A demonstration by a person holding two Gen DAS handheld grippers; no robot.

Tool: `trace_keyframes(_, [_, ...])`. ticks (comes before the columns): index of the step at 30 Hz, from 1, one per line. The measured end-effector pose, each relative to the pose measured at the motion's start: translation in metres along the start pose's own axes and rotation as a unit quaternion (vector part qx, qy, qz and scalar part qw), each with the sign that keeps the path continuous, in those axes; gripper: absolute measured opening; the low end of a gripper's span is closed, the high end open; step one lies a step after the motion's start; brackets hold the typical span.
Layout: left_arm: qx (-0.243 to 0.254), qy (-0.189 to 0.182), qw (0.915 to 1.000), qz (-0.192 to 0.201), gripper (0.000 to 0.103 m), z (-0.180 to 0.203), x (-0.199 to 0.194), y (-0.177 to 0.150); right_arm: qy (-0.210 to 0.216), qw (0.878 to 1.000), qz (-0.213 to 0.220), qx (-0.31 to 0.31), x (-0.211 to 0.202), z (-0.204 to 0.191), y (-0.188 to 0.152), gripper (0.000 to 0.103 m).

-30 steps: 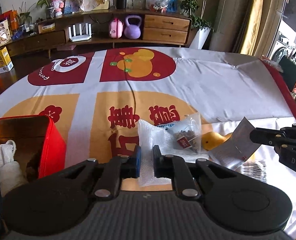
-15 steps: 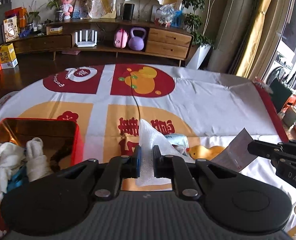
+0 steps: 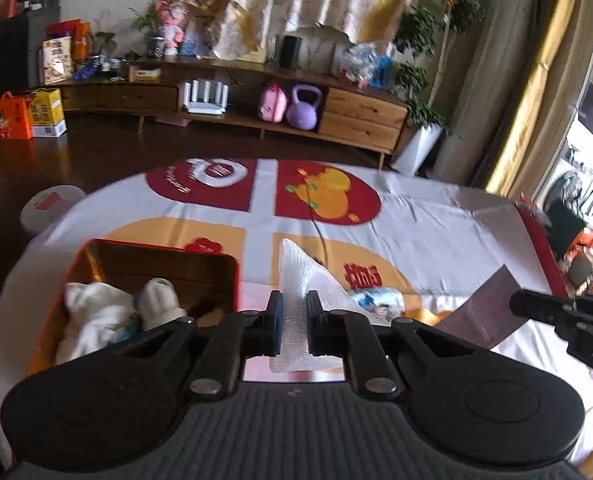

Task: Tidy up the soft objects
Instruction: 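Carry the plastic bag and paper packet with both tools over the red box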

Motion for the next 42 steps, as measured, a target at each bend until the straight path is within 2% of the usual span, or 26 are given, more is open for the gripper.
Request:
trace_keyframes(3, [-0.017,0.001,0.9997,0.017,0.011,-0.014,-0.017,0.009,0.005,1.0,0.007,-0.005,-0.003,-0.013,0.006,0.0])
trace_keyframes(14, [-0.036,0.038,0.9967,0.062,0.011,-0.065,-0.063,0.031,0.048,0.998,0.02,-0.027,-0.003,-0.072,0.03,0.0])
trace_keyframes(23, [-0.058,0.068,0.9942,0.06,0.011,-0.117,-0.08,0.024,0.1,0.994,0.01,-0.052,0.012,-0.14,0.036,0.0])
trace_keyframes(32, [-0.077,0.083,0.9929,0.036,0.011,-0.159,-0.07,0.013,0.139,0.988,-0.035,-0.052,0.042,-0.188,0.027,0.0])
trace_keyframes(42, [-0.088,0.07,0.9936,0.009,0.011,-0.176,-0.026,-0.004,0.152,0.983,-0.081,-0.067,0.078,-0.218,0.003,0.0])
Point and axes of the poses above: each gripper's, at about its wrist camera, not at the fingertips, and x roughly the way its jaws point, z to its right, y to its top, the point moved 9 cm from there along x, roughly the way its jaws point, and after that the axes turned 12 degrees about -y, right-handed, at the moved point
